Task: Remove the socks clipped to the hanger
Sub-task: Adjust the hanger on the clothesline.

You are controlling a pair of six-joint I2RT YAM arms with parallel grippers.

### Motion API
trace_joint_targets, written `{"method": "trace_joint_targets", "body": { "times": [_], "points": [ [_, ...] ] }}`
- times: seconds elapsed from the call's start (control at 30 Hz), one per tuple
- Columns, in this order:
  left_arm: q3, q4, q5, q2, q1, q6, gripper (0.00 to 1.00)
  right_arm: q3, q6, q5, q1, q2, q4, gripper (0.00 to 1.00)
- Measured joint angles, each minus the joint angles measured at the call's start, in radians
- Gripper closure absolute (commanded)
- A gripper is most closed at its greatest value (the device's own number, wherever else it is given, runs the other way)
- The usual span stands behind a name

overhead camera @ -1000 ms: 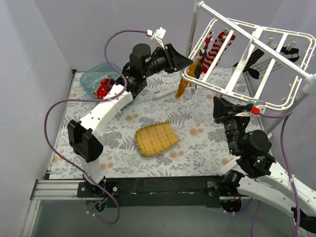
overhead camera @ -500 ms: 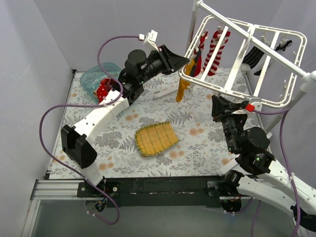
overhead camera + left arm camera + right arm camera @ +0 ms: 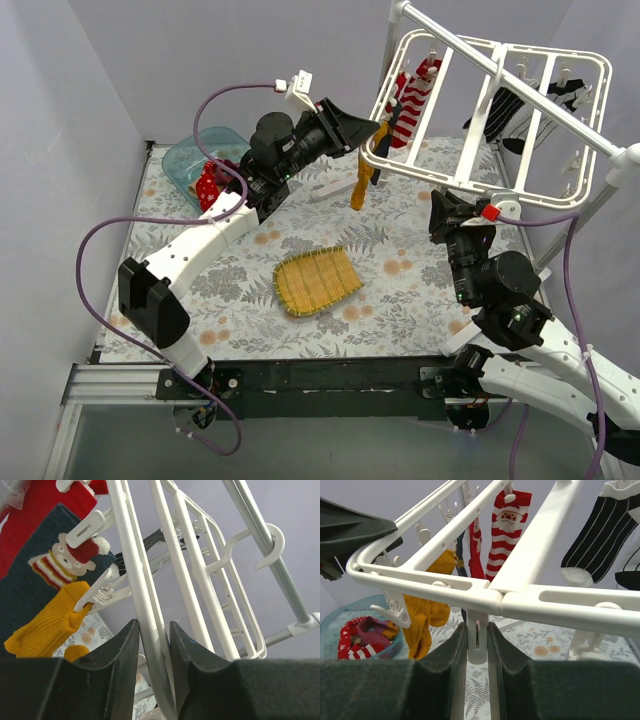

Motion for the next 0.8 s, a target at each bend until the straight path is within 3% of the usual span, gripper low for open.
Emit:
{"method": "trace_joint_targets", "body": {
  "times": [0.4, 0.5, 0.63, 0.73, 0.8],
  "points": [
    [-0.050, 0.047, -0.066, -0.050, -0.066, 0.039, 1.00, 0.004, -0.032, 0.068, 0.000, -0.010, -0.014, 0.83],
    [-0.052, 0.049, -0.084, -0.055, -0.085, 0.055, 1.00, 0.004, -0.031, 0.079, 0.000, -0.021, -0.023, 0.73],
    [-0.051, 0.050, -0.119, -0.057, -0.114, 0.088, 1.00, 0.007, -0.011, 0.078, -0.001, -0.038, -0.063, 0.49],
    [-0.051, 0.046, -0.138, -0.057, -0.145, 0.122, 1.00, 0.018, 0.022, 0.061, -0.001, -0.060, -0.100, 0.36],
    [-0.051, 0.044, -0.154, -0.057, -0.164, 0.139, 1.00, 0.025, 0.047, 0.046, -0.001, -0.079, -0.132, 0.32]
  ]
}}
